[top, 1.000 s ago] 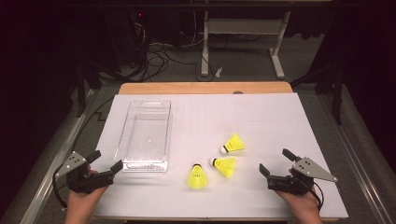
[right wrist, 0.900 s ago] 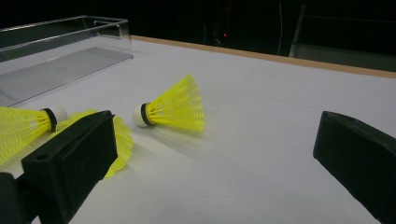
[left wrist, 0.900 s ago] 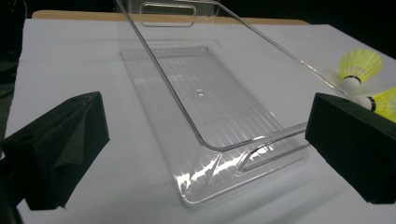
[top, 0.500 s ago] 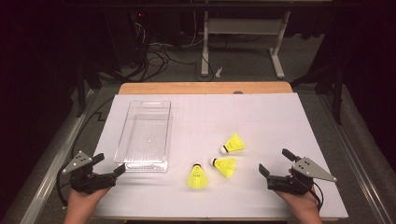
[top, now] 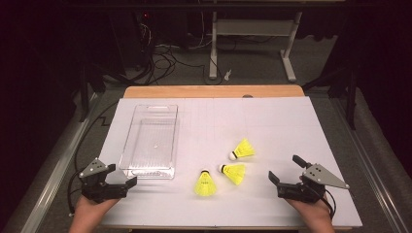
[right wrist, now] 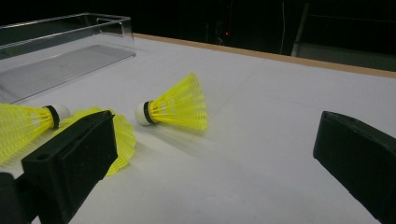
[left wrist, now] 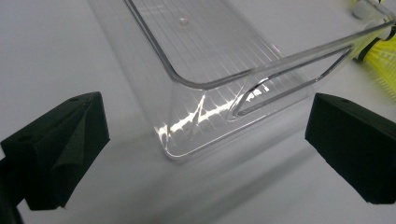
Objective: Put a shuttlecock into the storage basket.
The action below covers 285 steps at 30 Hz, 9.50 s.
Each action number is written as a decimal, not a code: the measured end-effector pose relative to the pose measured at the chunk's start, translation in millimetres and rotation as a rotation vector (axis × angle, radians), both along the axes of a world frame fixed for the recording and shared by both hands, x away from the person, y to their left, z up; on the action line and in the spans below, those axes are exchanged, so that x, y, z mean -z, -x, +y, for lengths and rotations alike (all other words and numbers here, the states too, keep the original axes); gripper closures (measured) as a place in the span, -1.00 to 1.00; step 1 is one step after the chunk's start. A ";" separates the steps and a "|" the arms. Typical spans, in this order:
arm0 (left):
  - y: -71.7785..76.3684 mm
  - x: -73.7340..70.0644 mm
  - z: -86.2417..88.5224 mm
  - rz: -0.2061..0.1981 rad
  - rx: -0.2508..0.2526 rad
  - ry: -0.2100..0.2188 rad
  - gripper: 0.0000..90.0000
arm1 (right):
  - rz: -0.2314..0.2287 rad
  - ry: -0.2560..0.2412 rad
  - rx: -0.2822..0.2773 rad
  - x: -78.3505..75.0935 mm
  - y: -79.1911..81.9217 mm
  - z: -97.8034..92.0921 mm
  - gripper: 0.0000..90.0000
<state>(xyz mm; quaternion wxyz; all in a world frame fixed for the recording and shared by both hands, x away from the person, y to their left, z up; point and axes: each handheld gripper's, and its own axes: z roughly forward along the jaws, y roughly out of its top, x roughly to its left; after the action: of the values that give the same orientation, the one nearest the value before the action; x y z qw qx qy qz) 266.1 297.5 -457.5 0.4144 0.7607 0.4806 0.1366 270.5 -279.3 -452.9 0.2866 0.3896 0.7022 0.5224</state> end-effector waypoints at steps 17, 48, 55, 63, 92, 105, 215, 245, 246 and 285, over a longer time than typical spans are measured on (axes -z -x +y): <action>-3.4 7.0 -10.5 0.087 0.019 -0.082 -0.98 | 0.003 0.003 -0.002 0.3 0.0 1.0 -1.00; -11.3 -13.2 -16.8 0.296 -0.054 -0.136 -0.98 | -0.005 0.002 -0.014 -0.2 4.2 6.4 -1.00; -14.4 -20.9 -15.4 0.376 -0.076 -0.161 -0.98 | -0.016 0.024 -0.032 1.2 3.6 4.2 -1.00; -13.9 -19.1 -15.7 0.434 -0.068 -0.198 -0.98 | -0.014 0.020 -0.014 1.0 3.6 0.4 -1.00; -17.0 -30.0 -28.4 0.579 0.045 -0.327 -0.98 | -0.010 0.057 -0.026 0.7 5.4 7.4 -1.00; -18.8 -25.1 -39.1 0.698 0.101 -0.369 -0.98 | -0.009 0.056 -0.039 0.7 4.5 6.5 -1.00; -29.8 -72.4 -223.1 0.632 0.499 -0.474 -0.98 | -0.016 0.032 -0.049 -1.2 3.5 2.3 -1.00; -60.7 -78.5 -243.4 0.581 0.519 -0.529 -0.64 | -0.010 0.019 -0.045 -1.1 2.9 1.0 -1.00; -60.8 -77.8 -244.2 0.580 0.524 -0.528 -0.60 | -0.011 0.019 -0.045 -1.2 2.9 0.9 -1.00; -62.4 -55.4 -258.9 0.563 0.540 -0.652 0.56 | -0.014 0.023 -0.053 -1.2 2.1 0.9 -0.99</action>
<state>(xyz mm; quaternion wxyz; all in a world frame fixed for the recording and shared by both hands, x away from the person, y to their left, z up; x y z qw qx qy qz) 328.4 38.6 -402.1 0.0303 0.9549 0.2921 -0.0430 268.4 -278.4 -451.6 0.2820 0.3638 0.7163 0.5244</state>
